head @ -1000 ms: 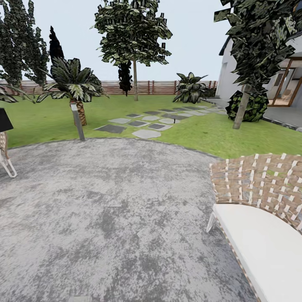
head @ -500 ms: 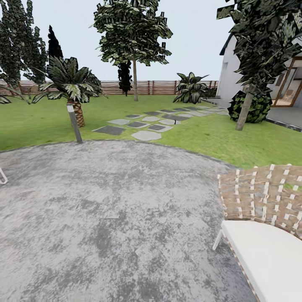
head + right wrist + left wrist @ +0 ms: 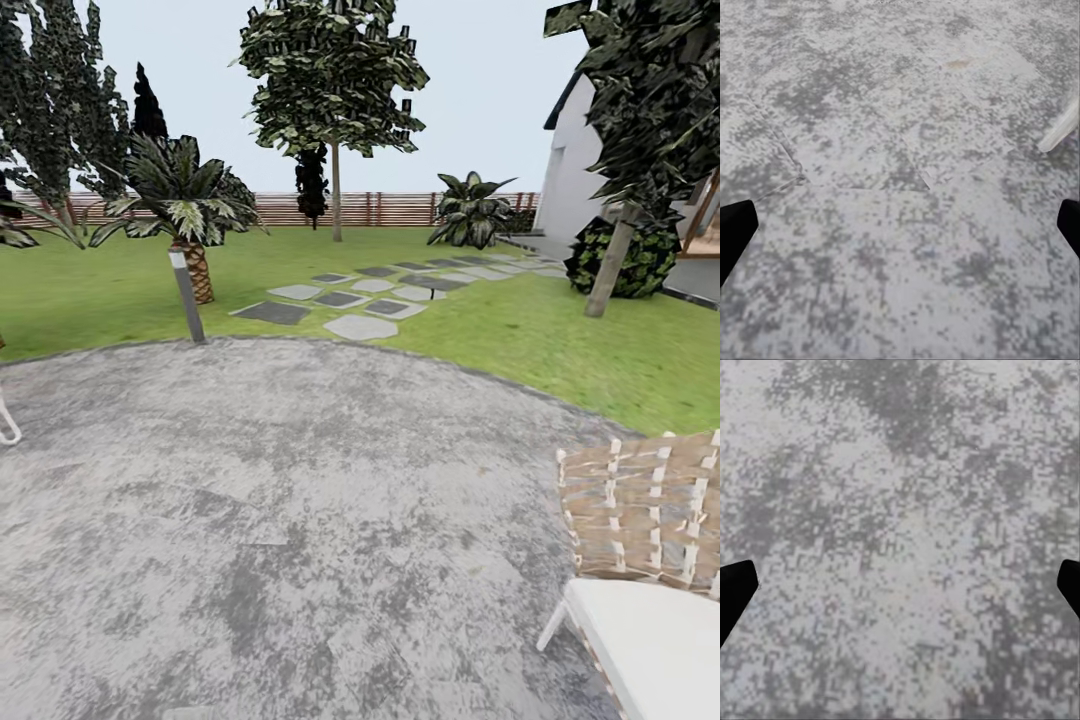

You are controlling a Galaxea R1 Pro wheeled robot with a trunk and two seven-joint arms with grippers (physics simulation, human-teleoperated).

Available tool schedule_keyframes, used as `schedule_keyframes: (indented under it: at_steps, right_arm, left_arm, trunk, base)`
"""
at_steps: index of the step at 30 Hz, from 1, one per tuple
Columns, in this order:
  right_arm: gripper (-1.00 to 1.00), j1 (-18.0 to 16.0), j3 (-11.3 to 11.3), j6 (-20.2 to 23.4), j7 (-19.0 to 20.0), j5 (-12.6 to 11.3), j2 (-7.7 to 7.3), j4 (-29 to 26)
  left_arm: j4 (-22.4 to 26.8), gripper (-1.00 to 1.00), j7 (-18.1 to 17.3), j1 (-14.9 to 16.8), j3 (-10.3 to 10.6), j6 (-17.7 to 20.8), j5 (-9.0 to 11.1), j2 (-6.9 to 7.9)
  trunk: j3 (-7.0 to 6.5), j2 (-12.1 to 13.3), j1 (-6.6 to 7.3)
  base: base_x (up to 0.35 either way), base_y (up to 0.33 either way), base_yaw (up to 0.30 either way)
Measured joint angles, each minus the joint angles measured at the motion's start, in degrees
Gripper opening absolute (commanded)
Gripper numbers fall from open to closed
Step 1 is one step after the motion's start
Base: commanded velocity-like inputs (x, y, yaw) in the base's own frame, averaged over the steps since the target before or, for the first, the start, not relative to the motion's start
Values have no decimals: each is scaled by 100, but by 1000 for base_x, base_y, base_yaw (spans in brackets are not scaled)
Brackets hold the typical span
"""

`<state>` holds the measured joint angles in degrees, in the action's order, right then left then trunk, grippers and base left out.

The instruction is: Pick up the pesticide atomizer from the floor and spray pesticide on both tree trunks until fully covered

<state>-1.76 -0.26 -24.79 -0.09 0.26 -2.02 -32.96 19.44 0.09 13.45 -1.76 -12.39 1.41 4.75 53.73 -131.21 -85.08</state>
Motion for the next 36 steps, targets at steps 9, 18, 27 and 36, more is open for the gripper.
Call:
schedule_keyframes:
  at_steps: [9,18,27,36]
  right_arm:
    - [100,0,0,0,0,0,0,0]
    - [100,0,7,0,17,0,0,0]
    - [100,0,8,0,18,0,0,0]
    - [100,0,0,0,18,0,0,0]
  left_arm:
    - [1,100,0,0,0,0,0,0]
    - [-1,100,0,0,0,0,0,0]
    - [-1,100,0,0,0,0,0,0]
    - [-1,100,0,0,0,0,0,0]
  trunk:
    - [0,0,0]
    - [0,0,0]
    - [0,0,0]
    - [0,0,0]
  base:
    - [337,22,16]
    - [337,90,16]
    - [337,76,235]
    - [337,33,38]
